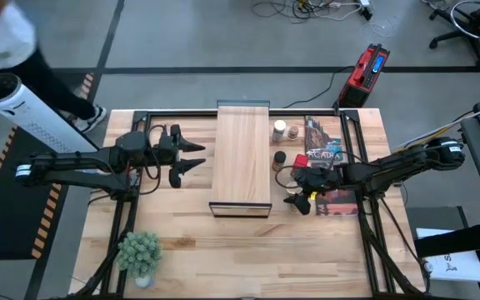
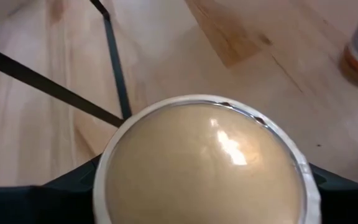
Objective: Shelf spices
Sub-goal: Remove the brown seasoning bottle from the shelf, then put the transparent seasoning bottle on the shelf
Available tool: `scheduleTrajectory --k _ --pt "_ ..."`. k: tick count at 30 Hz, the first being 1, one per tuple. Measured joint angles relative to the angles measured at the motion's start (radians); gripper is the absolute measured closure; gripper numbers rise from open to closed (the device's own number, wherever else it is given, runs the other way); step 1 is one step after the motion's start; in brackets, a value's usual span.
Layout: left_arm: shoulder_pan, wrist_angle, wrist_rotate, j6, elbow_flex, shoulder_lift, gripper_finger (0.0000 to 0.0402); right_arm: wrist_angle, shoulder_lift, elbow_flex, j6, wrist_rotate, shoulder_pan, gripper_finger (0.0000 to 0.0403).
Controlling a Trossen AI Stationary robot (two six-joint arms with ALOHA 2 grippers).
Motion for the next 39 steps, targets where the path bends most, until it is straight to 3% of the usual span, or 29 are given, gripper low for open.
scheduleTrajectory --k 12,39 --pt "0.000 -0.023 0.027 0.023 0.000 -0.001 0.0217 0.027 0.000 -0.007 -0.009 0.003 0.002 0.0095" --pt "0.000 -0.046 0.028 0.017 0.000 -0.001 0.0208 -0.274 -0.034 0.230 -0.098 -0.009 0.013 0.0130"
